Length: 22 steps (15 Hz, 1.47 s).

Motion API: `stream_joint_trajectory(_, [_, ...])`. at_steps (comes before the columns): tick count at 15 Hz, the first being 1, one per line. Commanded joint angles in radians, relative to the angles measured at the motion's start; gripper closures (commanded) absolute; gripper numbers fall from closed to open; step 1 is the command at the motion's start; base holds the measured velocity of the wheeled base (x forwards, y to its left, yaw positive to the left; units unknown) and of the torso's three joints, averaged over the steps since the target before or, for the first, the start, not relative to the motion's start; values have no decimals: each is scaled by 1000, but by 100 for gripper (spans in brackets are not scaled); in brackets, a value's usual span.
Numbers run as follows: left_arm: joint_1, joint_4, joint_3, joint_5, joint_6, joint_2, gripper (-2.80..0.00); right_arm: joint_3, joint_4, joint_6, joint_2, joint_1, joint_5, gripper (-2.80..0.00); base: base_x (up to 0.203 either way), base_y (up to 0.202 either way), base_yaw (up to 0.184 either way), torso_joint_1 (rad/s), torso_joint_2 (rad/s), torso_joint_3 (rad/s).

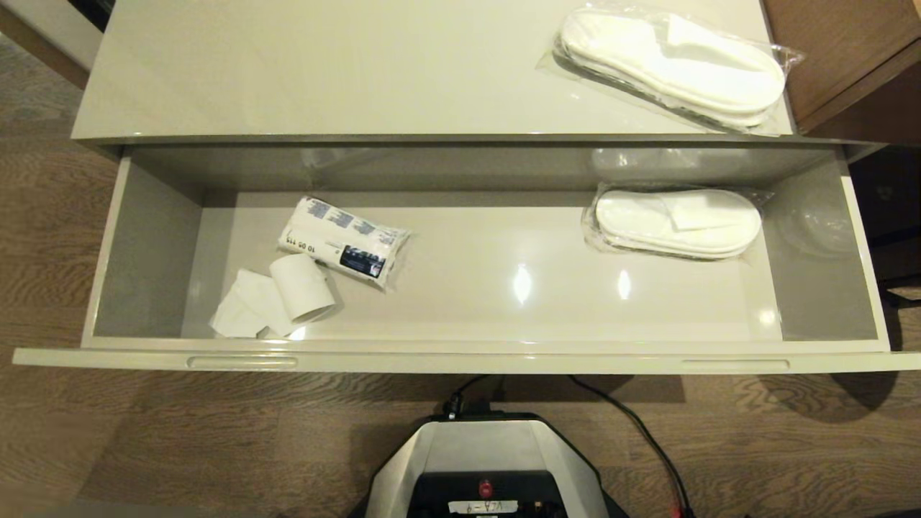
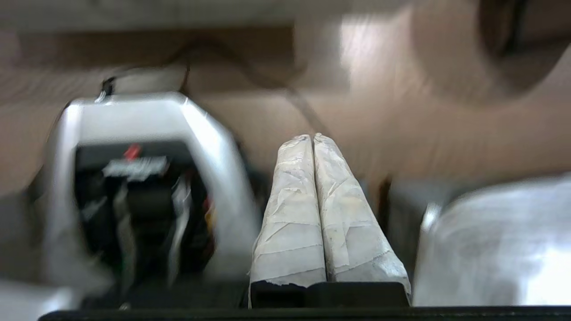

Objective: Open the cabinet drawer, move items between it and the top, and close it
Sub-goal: Pick up the disposable slippers on the table

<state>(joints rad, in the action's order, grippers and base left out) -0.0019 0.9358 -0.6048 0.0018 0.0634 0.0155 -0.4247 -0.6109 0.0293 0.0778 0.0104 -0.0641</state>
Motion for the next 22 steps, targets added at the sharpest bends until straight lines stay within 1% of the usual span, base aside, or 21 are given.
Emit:
stream_joint_trajectory(1, [0,-28,12,3,-2,-12,0,164,316,46,-64,-1,-15,0,0,0,0,0,0,0])
stream_joint_trajectory(2, [0,-82,39,16,-2,-12,0,227,436,55,-67,-1,-23,0,0,0,0,0,0,0])
stream_joint_trajectory(3, [0,-211,107,33,-1,-12,0,325,575,67,-69,-1,-31,0,0,0,0,0,0,0])
stream_joint_trajectory(4, [0,-366,209,64,1,-12,0,396,705,97,-71,-2,-40,0,0,0,0,0,0,0])
stream_joint_trajectory(5, [0,-512,293,86,3,-12,0,425,763,114,-72,-2,-43,0,0,0,0,0,0,0])
stream_joint_trajectory(6, [0,-666,401,103,7,-12,0,426,750,119,-73,-3,-41,0,0,0,0,0,0,0])
stream_joint_trajectory(7, [0,-804,473,119,10,-12,0,426,749,119,-73,-3,-40,0,0,0,0,0,0,0])
stream_joint_trajectory(8, [0,-913,545,92,8,-12,0,426,739,102,-73,-3,-12,0,0,0,0,0,0,0])
stream_joint_trajectory(9, [0,-986,595,59,6,-12,0,426,735,98,-73,-1,-3,0,0,0,0,0,0,0])
stream_joint_trajectory(10, [0,-1029,605,30,8,-12,0,426,734,98,-73,-1,-1,0,0,0,0,0,0,0])
stream_joint_trajectory(12, [0,-1003,605,15,12,-12,0,426,731,96,-73,-1,9,0,0,0,0,0,0,0])
stream_joint_trajectory(13, [0,-976,604,9,-2,-12,0,426,700,89,-73,-2,37,0,0,0,0,0,0,0])
stream_joint_trajectory(14, [0,-923,603,1,-24,-12,0,426,667,62,-73,-1,74,0,0,0,0,0,0,0])
stream_joint_trajectory(15, [-1,-920,603,0,-28,-12,0,426,663,58,-73,-1,77,0,0,0,0,0,0,0])
stream_joint_trajectory(16, [-1,-920,603,0,-30,-12,0,422,610,50,-73,-2,77,0,0,0,0,0,0,0])
stream_joint_trajectory(17, [-1,-920,603,0,-30,-12,0,420,591,44,-73,-3,78,0,0,0,0,0,0,0])
stream_joint_trajectory(19, [-1,-922,605,0,-27,-12,0,422,594,-6,-73,-3,78,0,0,0,0,0,0,0])
stream_joint_trajectory(20, [-1,-924,605,0,-28,-12,0,422,594,9,-73,-3,78,0,0,0,0,0,0,0])
stream_joint_trajectory(22, [-1,-924,605,0,-28,-12,0,422,594,9,-73,-3,78,0,0,0,0,0,0,0])
